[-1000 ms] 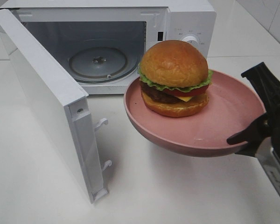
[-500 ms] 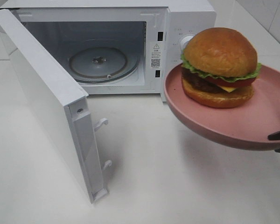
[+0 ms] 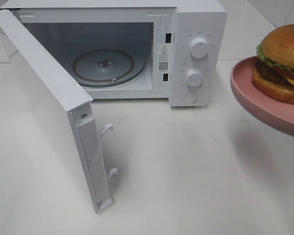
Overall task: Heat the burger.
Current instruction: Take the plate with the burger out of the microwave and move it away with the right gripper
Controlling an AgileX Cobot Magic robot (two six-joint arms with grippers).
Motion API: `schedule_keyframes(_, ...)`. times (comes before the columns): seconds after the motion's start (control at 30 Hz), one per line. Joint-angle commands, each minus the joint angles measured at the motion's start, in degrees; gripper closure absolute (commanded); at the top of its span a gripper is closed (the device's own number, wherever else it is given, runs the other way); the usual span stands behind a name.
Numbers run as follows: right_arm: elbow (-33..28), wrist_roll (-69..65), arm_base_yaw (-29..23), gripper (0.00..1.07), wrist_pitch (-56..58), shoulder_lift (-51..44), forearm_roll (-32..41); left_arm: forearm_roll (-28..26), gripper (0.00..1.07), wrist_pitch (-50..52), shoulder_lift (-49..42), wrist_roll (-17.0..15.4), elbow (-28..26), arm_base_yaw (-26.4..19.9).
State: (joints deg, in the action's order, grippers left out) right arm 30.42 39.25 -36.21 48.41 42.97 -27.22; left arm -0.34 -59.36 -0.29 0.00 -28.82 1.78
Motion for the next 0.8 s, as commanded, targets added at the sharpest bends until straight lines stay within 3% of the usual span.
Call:
schedule_keyframes(0.03,0.6,-11.3,-0.1,1.07,1.1,-0.6,-7.5,0.1,0.06,0.0,-1.1,0.0,0.1,-0.1)
schedule_keyframes(0.47,0.6,-31.3,-0.1,1.07,11.6,5.8,-16.2,0.1,0.06,0.0,-1.1,0.0,0.1,-0.1)
schedule_keyframes(0.8,2.2,-46.1,-0.1,1.07,19.6,11.5,-18.4,0.1,0.06,0.0,-1.1,0.0,0.1,-0.1)
